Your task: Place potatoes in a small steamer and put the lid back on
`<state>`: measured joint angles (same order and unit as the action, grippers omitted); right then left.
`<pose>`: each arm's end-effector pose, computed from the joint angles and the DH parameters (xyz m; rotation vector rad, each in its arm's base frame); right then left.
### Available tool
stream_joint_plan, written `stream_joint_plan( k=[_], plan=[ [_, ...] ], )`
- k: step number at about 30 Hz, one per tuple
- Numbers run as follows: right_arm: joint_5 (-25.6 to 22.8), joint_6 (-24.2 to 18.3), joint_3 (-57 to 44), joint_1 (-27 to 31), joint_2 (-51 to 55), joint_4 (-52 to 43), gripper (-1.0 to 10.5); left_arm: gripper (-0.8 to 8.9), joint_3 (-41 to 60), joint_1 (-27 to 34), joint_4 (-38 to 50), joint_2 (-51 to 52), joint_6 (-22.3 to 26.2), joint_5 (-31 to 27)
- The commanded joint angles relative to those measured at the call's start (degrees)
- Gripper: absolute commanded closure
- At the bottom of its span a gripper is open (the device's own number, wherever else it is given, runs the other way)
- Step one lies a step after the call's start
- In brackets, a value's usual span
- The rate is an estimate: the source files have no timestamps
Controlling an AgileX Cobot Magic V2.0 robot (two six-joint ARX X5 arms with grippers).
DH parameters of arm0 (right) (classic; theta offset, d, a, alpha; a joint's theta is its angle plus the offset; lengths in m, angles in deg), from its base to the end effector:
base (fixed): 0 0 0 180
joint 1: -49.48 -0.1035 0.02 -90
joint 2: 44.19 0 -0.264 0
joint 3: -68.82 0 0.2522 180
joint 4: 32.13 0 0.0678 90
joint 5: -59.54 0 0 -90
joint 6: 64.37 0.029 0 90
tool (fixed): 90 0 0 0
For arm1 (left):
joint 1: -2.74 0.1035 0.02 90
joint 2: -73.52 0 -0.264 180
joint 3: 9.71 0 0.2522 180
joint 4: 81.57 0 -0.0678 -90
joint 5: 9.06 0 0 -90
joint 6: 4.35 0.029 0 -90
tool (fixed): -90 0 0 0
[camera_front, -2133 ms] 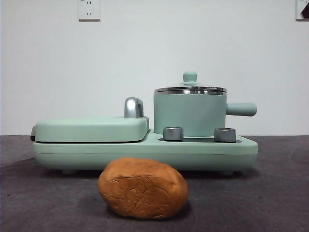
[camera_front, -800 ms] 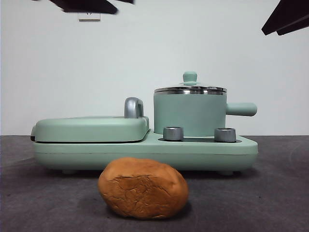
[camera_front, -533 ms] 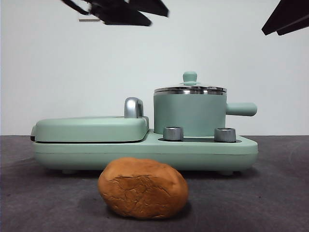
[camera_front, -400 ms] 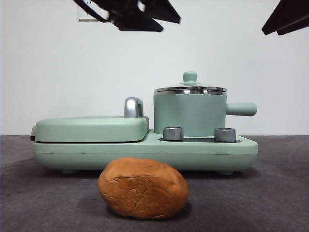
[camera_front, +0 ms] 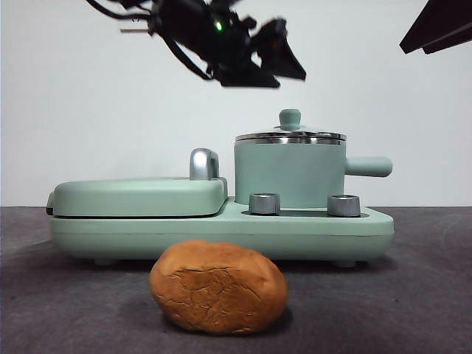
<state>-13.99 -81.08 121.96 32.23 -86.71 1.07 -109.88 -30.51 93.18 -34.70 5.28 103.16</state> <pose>0.1519 0.0558 0.2917 -0.2821 0.3122 0.6349 0.3656 -0.2528 0.2972 0.1772 0.1588 -0.9818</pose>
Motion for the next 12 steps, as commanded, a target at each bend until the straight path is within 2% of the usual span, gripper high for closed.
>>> stream_joint_plan(
  k=[1, 12],
  plan=[
    [0.0, -0.2, 0.9, -0.3, -0.3, -0.6, 7.0, 5.06, -1.6, -0.6, 0.3, -2.3, 0.2, -0.2],
    [0.0, -0.2, 0.9, -0.3, -0.3, -0.6, 7.0, 5.06, -1.6, -0.7, 0.1, -6.0, 1.7, -0.2]
  ],
)
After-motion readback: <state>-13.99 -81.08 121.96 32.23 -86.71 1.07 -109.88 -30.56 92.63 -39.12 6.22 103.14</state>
